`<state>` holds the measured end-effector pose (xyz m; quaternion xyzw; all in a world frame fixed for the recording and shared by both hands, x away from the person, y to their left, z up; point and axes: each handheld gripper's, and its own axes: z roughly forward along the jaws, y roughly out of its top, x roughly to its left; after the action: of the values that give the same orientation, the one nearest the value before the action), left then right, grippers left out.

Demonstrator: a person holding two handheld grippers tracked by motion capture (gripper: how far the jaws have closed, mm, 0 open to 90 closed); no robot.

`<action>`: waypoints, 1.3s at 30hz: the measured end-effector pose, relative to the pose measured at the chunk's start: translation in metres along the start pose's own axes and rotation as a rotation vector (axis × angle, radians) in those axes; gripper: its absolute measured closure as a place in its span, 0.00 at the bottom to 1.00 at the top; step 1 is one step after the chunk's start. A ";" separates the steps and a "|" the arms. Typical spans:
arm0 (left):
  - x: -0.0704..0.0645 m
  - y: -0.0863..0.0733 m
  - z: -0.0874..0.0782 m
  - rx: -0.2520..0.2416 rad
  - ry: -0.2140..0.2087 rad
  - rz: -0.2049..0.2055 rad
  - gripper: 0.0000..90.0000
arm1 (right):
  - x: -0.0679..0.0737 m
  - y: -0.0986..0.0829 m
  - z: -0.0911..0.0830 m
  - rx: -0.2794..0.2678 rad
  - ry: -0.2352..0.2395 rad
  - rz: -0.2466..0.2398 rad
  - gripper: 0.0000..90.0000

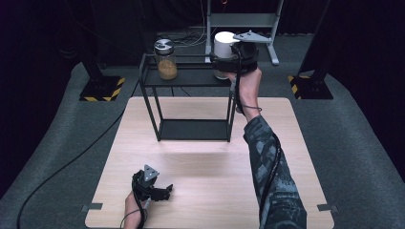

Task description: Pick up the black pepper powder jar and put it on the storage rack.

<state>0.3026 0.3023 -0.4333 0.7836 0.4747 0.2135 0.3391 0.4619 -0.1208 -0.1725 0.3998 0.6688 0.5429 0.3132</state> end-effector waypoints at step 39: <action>-0.002 0.000 0.000 -0.001 0.012 0.000 0.00 | -0.031 -0.315 -0.170 0.290 0.007 0.049 0.00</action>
<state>0.3015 0.3002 -0.4332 0.7821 0.4768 0.2183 0.3366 0.2705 -0.2568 -0.4438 0.4551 0.7313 0.4494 0.2368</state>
